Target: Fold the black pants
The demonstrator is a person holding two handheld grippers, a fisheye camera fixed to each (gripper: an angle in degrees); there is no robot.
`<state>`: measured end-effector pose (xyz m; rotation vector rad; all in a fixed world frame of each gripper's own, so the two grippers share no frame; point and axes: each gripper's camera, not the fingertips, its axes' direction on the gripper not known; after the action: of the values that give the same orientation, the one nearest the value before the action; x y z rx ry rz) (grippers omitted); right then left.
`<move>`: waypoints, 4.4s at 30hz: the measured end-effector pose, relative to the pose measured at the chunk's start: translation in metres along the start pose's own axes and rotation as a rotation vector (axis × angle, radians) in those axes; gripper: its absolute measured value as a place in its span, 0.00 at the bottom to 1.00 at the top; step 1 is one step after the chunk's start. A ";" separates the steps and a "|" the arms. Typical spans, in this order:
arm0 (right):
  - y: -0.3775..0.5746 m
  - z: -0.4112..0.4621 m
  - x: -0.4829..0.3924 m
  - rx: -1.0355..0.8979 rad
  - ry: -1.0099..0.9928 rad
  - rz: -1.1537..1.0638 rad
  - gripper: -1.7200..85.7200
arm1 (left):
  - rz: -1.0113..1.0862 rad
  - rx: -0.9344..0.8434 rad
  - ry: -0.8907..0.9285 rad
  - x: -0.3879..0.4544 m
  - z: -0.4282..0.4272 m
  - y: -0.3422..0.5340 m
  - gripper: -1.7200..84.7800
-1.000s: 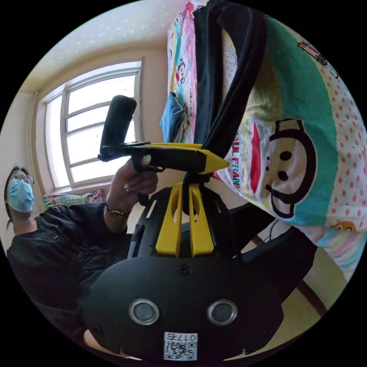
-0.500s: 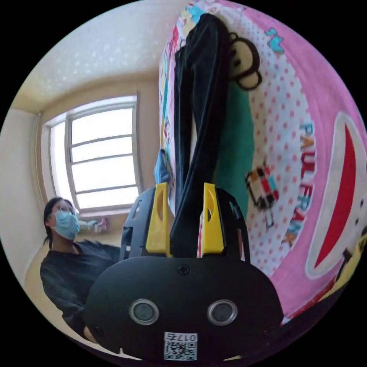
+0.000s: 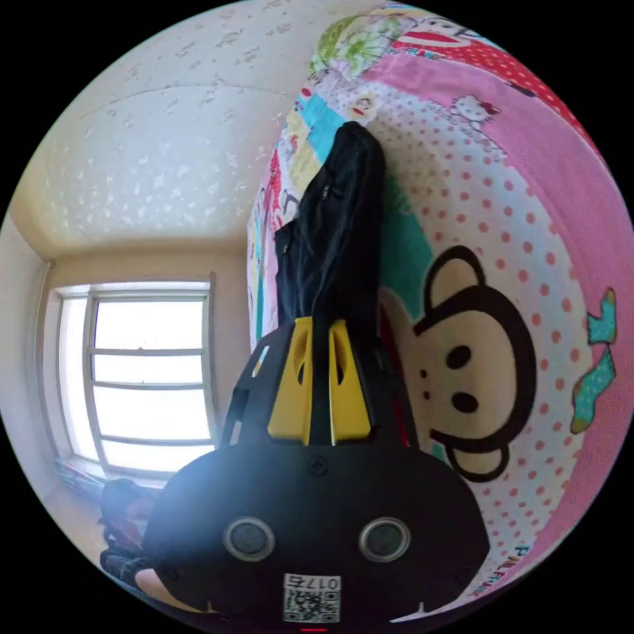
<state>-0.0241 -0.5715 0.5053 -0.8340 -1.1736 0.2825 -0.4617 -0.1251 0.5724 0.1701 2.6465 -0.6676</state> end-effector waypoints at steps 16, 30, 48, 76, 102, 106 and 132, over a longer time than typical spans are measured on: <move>0.070 0.205 -0.052 -0.349 -0.149 -0.164 0.11 | -0.272 0.302 -0.126 -0.053 -0.193 0.044 0.09; 0.269 0.133 -0.004 -0.266 0.035 -0.091 0.12 | -0.166 -0.135 -0.528 -0.013 -0.118 -0.010 0.11; 0.201 0.158 0.009 -0.455 0.186 -0.151 0.06 | -0.204 -0.305 -0.523 -0.040 -0.049 -0.003 0.09; 0.471 0.116 0.065 -1.168 0.110 -0.077 0.13 | -0.096 -0.551 -0.583 -0.090 0.144 0.030 0.12; 0.417 -0.005 -0.101 -0.660 -0.413 -0.395 0.02 | 0.573 -0.391 -0.318 0.079 0.226 0.017 0.08; 0.430 -0.075 -0.248 -0.612 -0.545 -0.745 0.02 | 0.870 -0.320 -0.330 0.215 0.233 0.085 0.09; 0.426 0.084 0.016 -0.592 0.052 -0.130 0.12 | 0.161 -0.333 -0.680 -0.082 0.309 -0.028 0.15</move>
<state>-0.0001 -0.2372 0.2282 -1.2621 -1.2735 -0.2077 -0.2838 -0.2985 0.3692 0.0450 2.0164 -0.1711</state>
